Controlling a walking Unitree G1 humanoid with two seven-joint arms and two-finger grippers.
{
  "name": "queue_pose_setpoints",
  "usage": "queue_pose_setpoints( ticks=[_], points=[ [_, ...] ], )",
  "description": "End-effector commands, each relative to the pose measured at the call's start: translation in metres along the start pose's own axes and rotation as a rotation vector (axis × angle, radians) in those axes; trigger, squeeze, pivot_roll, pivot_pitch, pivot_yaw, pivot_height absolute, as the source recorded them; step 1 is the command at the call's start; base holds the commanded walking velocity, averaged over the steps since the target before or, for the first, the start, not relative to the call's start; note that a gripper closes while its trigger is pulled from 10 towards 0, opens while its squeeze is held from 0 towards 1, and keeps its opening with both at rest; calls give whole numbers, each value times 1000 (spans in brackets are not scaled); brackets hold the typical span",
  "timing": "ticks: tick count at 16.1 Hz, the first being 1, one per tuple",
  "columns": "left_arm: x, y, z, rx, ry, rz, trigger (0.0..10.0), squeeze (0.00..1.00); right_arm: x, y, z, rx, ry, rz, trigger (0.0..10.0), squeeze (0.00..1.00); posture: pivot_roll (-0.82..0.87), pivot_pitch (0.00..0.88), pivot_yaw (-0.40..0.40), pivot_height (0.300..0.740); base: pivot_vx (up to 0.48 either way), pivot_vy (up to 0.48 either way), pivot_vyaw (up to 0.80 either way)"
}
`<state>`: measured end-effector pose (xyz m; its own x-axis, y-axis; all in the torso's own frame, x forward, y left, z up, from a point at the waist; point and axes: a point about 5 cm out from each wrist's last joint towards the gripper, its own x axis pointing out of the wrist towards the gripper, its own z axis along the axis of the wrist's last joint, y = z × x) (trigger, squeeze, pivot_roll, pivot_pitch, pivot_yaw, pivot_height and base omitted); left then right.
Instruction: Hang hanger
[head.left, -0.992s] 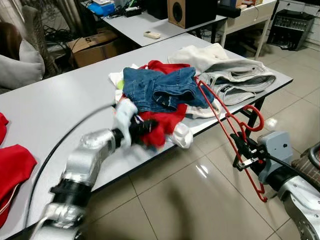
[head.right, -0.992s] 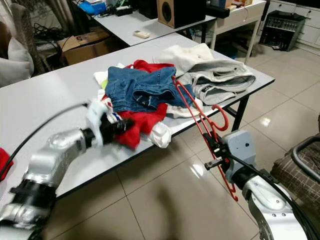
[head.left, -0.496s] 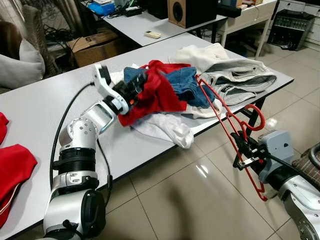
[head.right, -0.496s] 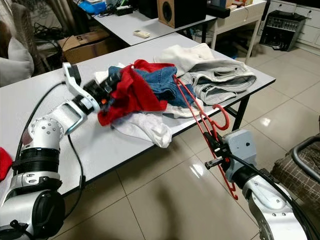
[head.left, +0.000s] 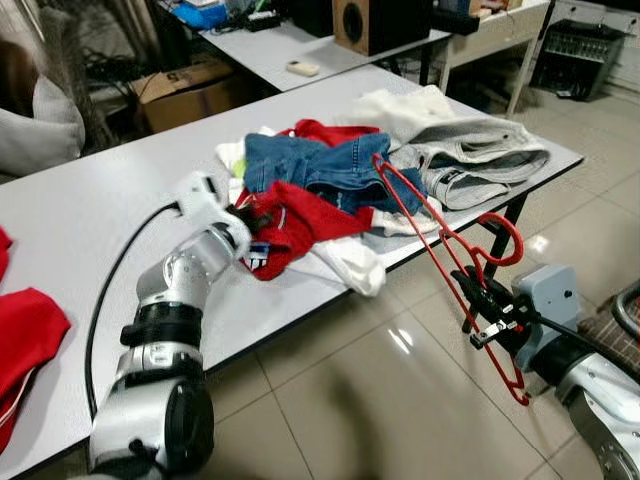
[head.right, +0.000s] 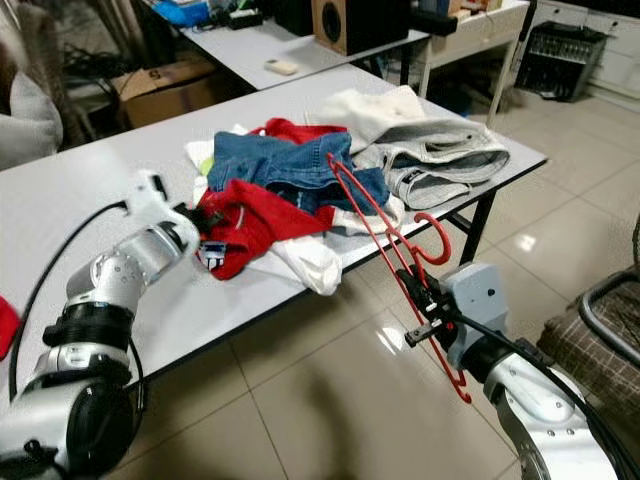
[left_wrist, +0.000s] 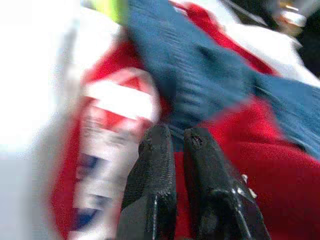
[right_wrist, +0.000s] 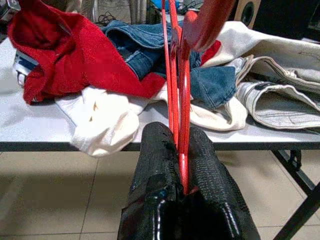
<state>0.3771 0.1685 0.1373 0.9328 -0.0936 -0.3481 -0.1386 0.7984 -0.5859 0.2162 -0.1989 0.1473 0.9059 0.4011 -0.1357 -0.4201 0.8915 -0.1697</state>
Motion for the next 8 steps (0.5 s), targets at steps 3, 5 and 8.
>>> queue_pose_setpoints(
  ticks=[3, 5, 8],
  points=[
    [1, 16, 10, 139, -52, 138, 10000, 1000, 0, 1, 1, -6, -1, -3, 10000, 0, -246, 0, 132, 740, 0, 0, 0],
    [1, 20, 13, 197, -74, 171, 10000, 1000, 0, 2, 0, -6, 1, -7, 10000, 0, -245, 0, 133, 740, 0, 0, 0],
    [-3, 34, 33, 330, -117, 87, 10000, 1000, 0, 1, -1, -8, 4, -14, 10000, 0, -238, 0, 133, 740, 0, 0, 0]
  ],
)
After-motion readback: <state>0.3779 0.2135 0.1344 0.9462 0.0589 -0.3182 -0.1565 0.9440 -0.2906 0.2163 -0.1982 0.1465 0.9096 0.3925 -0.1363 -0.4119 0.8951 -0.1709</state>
